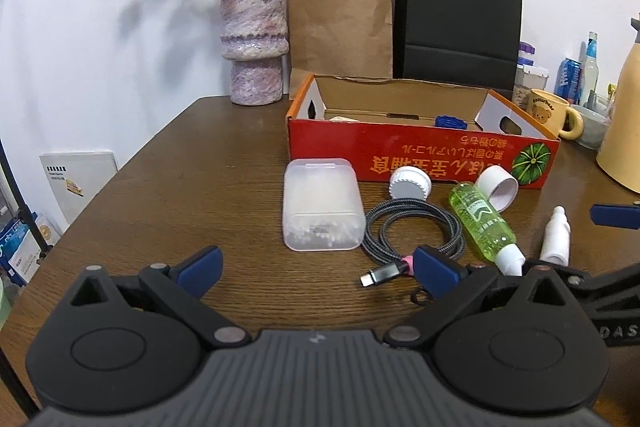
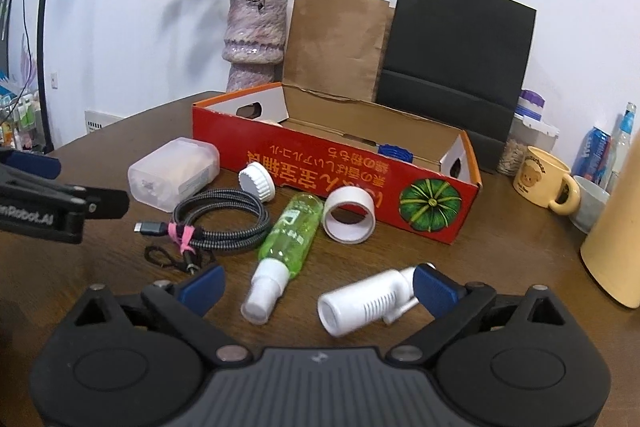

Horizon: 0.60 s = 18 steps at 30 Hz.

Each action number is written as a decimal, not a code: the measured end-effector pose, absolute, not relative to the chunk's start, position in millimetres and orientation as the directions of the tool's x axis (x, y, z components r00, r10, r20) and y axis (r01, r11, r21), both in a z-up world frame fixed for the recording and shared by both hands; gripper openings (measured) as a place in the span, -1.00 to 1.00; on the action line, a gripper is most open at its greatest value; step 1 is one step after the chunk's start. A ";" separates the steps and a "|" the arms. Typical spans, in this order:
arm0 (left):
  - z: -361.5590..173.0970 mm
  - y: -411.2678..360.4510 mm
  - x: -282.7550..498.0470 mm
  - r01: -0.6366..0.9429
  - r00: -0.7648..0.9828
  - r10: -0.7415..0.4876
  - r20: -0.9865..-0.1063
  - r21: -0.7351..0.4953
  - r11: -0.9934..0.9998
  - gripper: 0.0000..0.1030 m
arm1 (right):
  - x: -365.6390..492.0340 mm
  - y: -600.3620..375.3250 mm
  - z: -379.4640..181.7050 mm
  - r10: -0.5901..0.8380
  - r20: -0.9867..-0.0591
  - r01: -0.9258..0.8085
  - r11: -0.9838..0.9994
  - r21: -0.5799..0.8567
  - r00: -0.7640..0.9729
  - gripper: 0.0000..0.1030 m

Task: Organize rigid objects
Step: 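Lower the right tool onto the green plastic bottle and close it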

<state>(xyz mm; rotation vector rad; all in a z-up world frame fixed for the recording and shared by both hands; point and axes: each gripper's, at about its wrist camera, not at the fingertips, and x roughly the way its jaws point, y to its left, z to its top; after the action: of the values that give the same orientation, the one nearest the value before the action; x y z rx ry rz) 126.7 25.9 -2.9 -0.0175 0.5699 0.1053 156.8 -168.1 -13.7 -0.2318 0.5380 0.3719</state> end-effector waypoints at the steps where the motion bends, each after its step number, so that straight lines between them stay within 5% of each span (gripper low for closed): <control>1: -2.9 26.8 127.2 -0.107 0.836 0.097 -0.539 0.013 0.994 1.00 | 159.6 -166.3 -14.1 0.285 -0.541 -0.406 0.907 -0.115 0.791 0.81; 18: -3.1 36.0 130.2 -0.132 0.835 0.116 -0.538 0.009 0.991 1.00 | 205.5 -142.4 -25.1 0.267 -0.608 -0.390 0.918 -0.075 0.747 0.14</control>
<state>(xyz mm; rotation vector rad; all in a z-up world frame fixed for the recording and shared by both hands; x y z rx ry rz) 130.2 36.0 -3.1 -0.0288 0.5673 0.1315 205.5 -142.4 -25.1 -0.2027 0.6317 0.3620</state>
